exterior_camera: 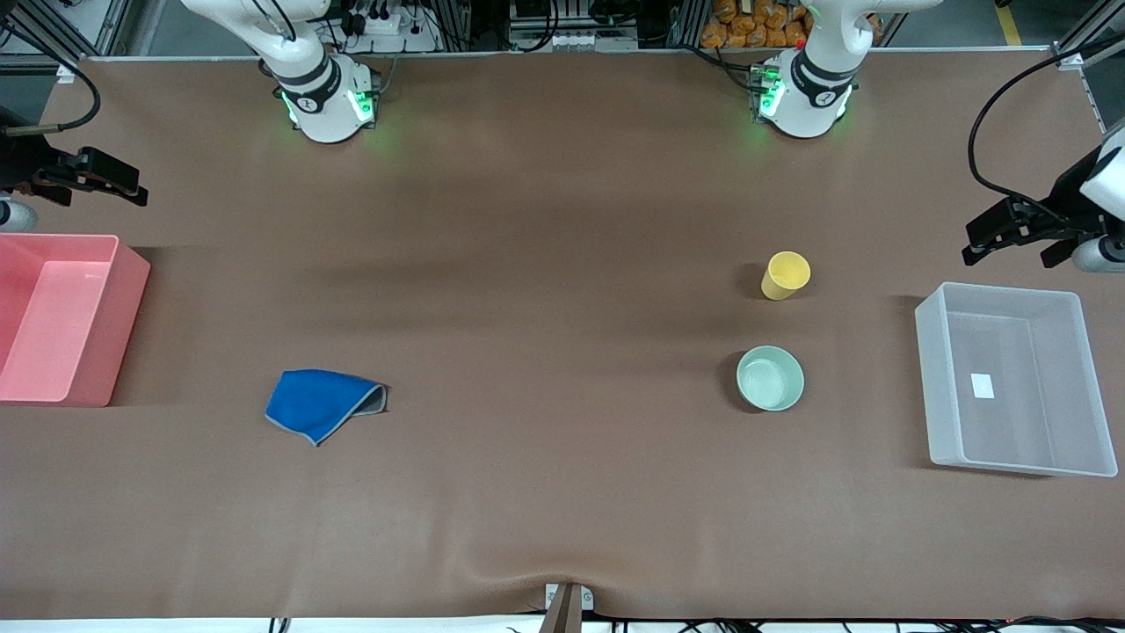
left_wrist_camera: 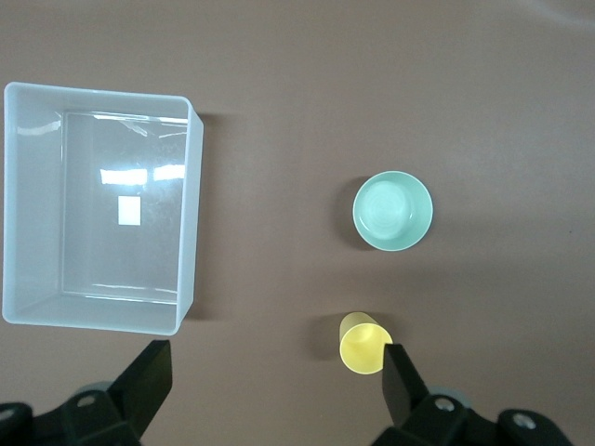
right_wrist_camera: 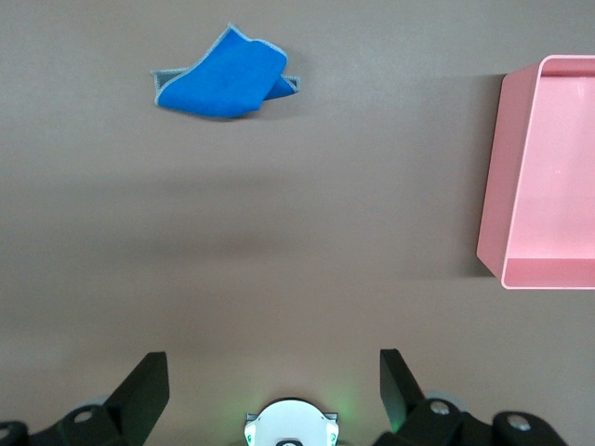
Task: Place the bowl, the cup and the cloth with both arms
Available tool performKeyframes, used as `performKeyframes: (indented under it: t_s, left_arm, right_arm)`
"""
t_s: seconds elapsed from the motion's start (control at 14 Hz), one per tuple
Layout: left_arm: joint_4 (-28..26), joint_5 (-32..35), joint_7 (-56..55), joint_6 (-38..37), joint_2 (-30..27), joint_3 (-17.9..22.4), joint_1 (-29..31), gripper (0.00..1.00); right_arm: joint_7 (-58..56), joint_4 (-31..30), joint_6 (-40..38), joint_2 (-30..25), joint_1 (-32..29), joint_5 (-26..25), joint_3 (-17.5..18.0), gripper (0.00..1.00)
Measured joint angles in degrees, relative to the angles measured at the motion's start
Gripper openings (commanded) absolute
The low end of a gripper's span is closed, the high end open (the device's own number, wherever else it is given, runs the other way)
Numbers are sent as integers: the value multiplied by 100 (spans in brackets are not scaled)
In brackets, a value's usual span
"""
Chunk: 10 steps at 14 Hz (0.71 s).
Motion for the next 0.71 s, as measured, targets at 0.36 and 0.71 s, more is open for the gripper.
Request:
performKeyframes:
  t_s: [0.36,0.71]
  left_arm:
    - [-48,0,-14,-14,353,-1,-12,100]
    - [-47,-3,-65,420,1143,-66,-44,100]
  right_arm:
    - [0,-10,2,1,0,2,0,100]
    - [0,-20,13,2,0,4,0,100]
